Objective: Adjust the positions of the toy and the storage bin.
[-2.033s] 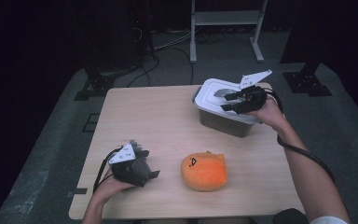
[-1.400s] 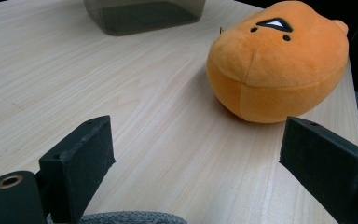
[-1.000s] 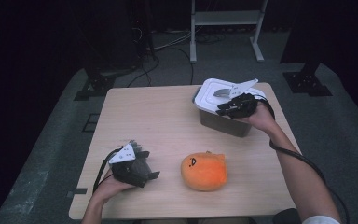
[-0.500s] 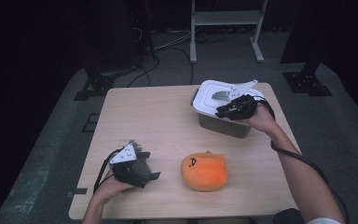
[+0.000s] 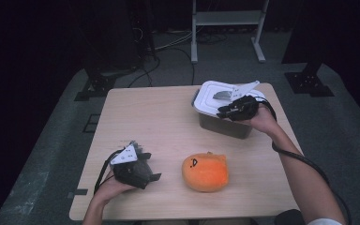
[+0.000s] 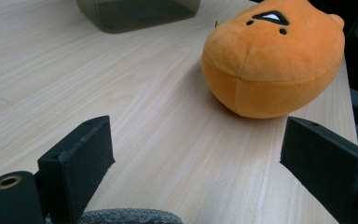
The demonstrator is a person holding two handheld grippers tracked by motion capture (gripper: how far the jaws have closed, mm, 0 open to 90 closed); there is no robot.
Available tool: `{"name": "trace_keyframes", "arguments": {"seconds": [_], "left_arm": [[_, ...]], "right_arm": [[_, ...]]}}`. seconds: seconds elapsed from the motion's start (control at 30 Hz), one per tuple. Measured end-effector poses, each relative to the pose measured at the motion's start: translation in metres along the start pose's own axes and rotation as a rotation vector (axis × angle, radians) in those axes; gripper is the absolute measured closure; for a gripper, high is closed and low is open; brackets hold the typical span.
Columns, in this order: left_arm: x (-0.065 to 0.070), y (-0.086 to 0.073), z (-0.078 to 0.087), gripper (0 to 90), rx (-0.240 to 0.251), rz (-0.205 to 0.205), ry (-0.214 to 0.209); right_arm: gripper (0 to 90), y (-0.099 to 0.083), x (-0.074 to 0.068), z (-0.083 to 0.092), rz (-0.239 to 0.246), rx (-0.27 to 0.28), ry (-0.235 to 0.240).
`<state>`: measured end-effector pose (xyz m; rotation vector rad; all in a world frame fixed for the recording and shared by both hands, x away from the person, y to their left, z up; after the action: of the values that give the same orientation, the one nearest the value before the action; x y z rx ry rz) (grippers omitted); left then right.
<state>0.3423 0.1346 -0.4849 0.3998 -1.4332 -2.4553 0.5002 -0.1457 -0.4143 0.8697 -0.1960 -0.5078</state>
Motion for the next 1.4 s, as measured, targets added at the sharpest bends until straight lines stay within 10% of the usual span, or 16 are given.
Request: {"name": "trace_keyframes", "arguments": {"seconds": [0.9, 1.4], "left_arm": [[0.002, 0.0, -0.002, 8.4, -0.004, 0.002, -0.012], [0.001, -0.001, 0.0, 8.4, -0.004, 0.002, -0.012]], "right_arm": [[73.1, 0.003, -0.017, 0.0, 0.021, -0.018, 0.048], [56.2, 0.02, -0.001, 0.026, -0.037, 0.098, 0.04]]}}
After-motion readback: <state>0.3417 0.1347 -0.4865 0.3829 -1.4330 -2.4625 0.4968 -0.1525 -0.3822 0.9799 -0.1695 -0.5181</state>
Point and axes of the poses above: each handheld gripper's, and its own axes: z roughly backward along the jaws, y roughly out of its top, x roughly to its right, the point moved 9 cm from there along -z, roughly forward along the jaws, and after that the axes turned 13 degrees about -z, right-handed, at the moved point
